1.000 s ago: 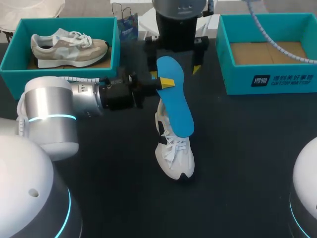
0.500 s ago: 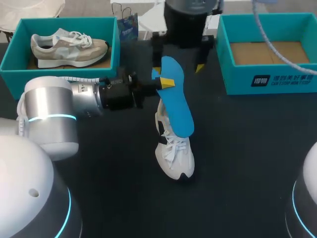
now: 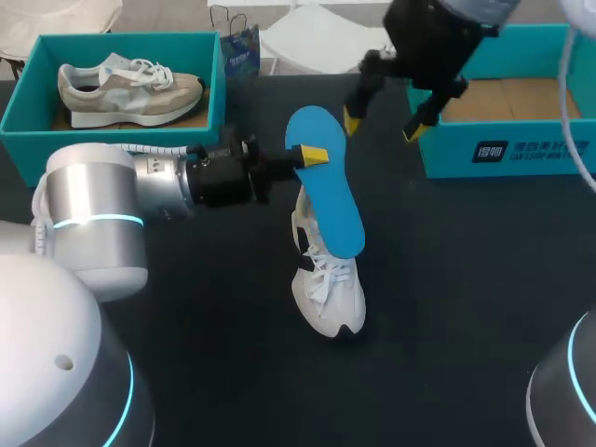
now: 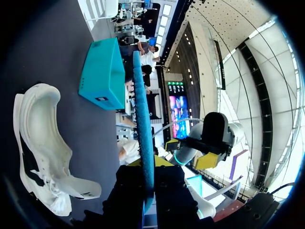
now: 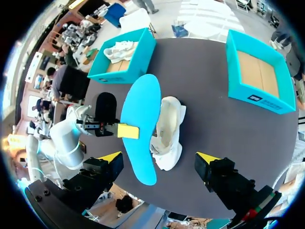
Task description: Take the shoe out of the shoebox, open the shoe tongue, remove and reinsert the insole, then place the shoe into the shoebox
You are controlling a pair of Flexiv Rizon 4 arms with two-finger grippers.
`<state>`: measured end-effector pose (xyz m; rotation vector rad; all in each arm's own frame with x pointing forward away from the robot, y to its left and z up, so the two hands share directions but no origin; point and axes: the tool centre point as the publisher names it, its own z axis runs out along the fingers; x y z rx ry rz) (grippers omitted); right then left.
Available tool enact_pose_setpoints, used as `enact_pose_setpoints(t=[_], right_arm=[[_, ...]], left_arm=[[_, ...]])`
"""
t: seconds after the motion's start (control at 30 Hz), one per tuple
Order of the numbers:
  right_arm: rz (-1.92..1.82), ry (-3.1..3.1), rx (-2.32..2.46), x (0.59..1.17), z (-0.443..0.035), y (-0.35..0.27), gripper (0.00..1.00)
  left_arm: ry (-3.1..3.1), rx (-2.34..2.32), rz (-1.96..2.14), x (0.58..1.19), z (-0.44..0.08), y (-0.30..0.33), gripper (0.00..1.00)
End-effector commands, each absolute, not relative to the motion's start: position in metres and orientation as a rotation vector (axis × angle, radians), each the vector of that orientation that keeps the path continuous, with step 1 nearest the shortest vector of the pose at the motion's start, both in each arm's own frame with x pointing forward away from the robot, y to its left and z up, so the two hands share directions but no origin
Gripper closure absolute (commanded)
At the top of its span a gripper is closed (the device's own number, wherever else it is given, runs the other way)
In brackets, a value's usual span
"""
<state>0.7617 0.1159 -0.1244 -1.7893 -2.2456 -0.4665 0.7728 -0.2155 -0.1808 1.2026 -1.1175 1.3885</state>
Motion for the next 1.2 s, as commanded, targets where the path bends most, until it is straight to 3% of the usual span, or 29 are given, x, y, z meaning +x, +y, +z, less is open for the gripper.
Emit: enact_pose_setpoints(t=[0.03, 0.43, 1.2], right_arm=[[-0.852, -1.848, -1.426, 0.763, -0.139, 0.098, 0.00], [-1.073, -1.572, -1.377, 0.764, -0.161, 0.084, 0.00], [-1.073, -1.572, -1.377, 0.764, -0.161, 0.084, 0.00]], left_arm=[[-1.115, 1.204, 1.393, 0.772, -0.181, -0.217, 1.00], [-1.115, 1.204, 1.393, 0.772, -0.181, -0.217, 1.00], [-1.115, 1.204, 1.393, 0.772, -0.181, -0.217, 1.00]])
